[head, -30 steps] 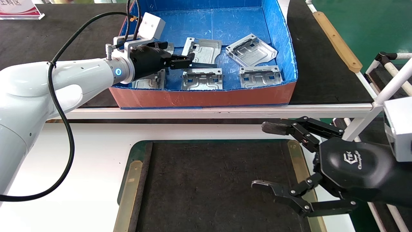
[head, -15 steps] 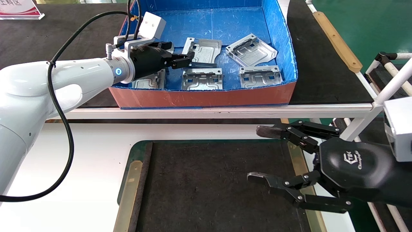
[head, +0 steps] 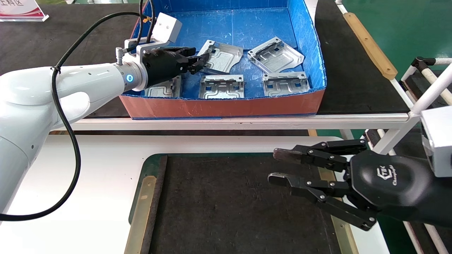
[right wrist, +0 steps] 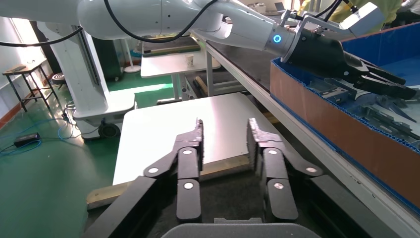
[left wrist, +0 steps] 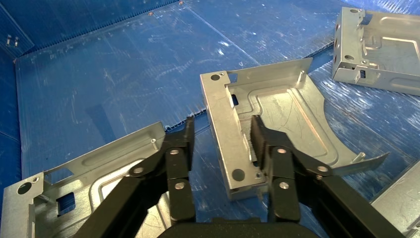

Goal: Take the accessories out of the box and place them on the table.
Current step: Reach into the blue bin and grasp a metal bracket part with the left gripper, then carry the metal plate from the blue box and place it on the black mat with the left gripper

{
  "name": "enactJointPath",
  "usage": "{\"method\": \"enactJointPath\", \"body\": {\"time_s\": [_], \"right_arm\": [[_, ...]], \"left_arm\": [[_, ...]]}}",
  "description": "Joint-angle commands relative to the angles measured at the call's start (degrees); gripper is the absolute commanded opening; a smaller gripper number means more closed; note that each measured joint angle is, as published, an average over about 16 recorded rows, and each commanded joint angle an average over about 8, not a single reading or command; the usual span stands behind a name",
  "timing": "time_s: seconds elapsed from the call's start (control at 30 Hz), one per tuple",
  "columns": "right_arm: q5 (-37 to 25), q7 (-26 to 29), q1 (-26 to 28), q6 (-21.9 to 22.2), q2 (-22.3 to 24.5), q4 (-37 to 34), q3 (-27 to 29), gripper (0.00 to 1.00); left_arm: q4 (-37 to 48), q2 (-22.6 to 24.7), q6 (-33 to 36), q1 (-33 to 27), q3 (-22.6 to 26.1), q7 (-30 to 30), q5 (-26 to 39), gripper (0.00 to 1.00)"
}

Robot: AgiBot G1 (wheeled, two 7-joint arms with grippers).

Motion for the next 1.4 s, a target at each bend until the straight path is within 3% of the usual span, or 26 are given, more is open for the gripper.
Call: {"method": "enactJointPath", "body": {"time_s": [0.03,0.43,0.7,0.87,1.4], "right_arm": [[0.00,0.00,0.00,0.00,0.00,0.00,0.00,0.00],[0.00,0.00,0.00,0.00,0.00,0.00,0.00,0.02],[0.00,0.00,0.00,0.00,0.00,0.00,0.00,0.99],[0.00,0.00,0.00,0.00,0.00,0.00,0.00,1.00],[0.00,0.00,0.00,0.00,0.00,0.00,0.00,1.00]], "left_arm": [[0.04,0.03,-0.01,-0.01,-0.01,0.00,0.02,0.00],[-3.81,-1.64,-1.07,0.03,-0.30,0.75,-0.97,0.00],[-8.26,-4.16,1.95,-0.32,-1.93,3.02,-3.44,0.00],[-11.13,-6.51,7.72,-0.41,-2.71,6.45,-5.08,0.00],[-14.39,-15.21,34.92,-0.61,-4.84,21.81,-11.72,0.00]]}}
